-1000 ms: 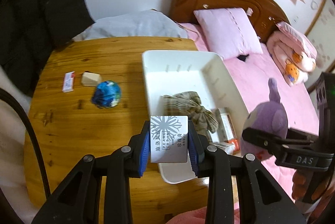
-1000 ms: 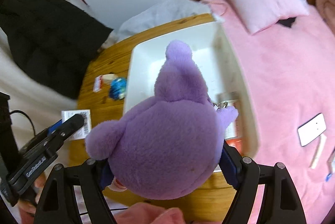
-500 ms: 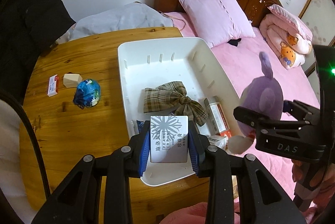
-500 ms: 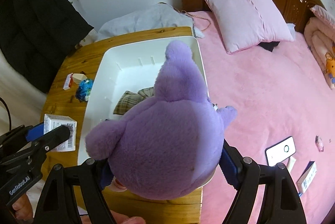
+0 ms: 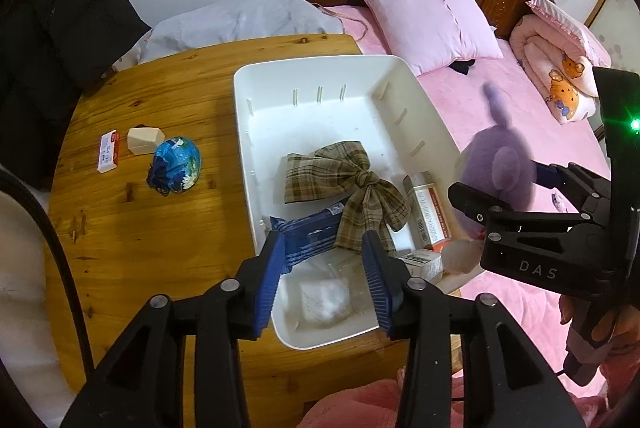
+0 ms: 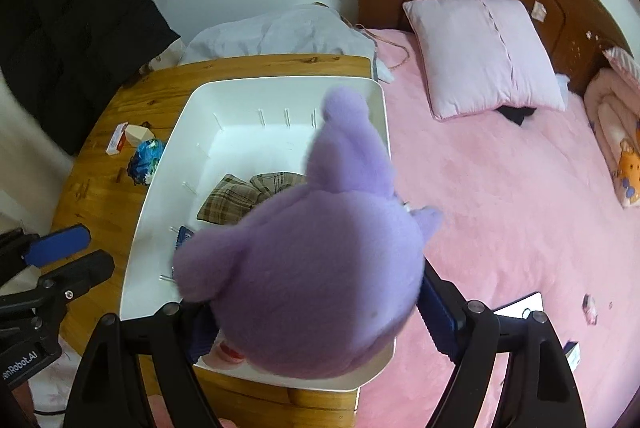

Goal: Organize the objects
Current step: 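Carry the plush and snowflake box over the white tray and release both inside, then move both grippers back toward the blue pouch on the table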

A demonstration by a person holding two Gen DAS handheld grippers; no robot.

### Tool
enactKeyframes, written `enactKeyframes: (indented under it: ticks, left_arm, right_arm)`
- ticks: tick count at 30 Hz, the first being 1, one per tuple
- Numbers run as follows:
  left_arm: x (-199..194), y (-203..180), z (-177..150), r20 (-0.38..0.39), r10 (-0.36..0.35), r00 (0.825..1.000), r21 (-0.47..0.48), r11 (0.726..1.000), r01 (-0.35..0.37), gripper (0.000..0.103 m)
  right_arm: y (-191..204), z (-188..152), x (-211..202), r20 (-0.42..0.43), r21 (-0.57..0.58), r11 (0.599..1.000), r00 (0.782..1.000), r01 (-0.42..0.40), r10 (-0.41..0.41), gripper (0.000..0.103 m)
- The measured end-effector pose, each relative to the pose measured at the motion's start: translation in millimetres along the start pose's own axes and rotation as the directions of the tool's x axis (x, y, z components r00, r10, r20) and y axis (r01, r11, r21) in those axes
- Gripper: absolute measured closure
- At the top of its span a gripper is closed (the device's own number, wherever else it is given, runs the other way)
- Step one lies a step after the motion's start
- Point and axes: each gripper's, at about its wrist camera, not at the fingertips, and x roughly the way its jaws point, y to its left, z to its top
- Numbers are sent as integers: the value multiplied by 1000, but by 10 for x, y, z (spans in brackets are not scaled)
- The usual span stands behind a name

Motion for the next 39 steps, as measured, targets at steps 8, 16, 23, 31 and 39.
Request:
enactKeyframes:
  ticks: [8, 16, 23, 31, 39]
  left_arm:
    - [-44, 136, 20, 7, 32, 999, -33, 999, -32, 41]
    - [-185, 441, 52, 42, 25, 999, -110, 994, -20, 38]
    - [-346, 773, 170, 84, 95, 992, -125, 989, -84, 35]
    - [-509, 1290, 323, 126, 176, 976, -151, 976, -156, 35]
    - [-529, 1797, 448, 109, 210, 972, -185, 965, -188, 35]
  right_arm:
    - [80, 36, -69, 52, -56, 998, 998, 25, -22, 18]
    - [150, 15, -168, 105, -65, 998, 994, 18, -12, 18]
    - [245, 64, -255, 155, -49, 999, 988, 5, 2, 18]
    - [576, 168, -464, 303, -117, 993, 951, -28, 62, 18]
    - [958, 270, -496, 355, -134, 985, 923, -106, 147, 18]
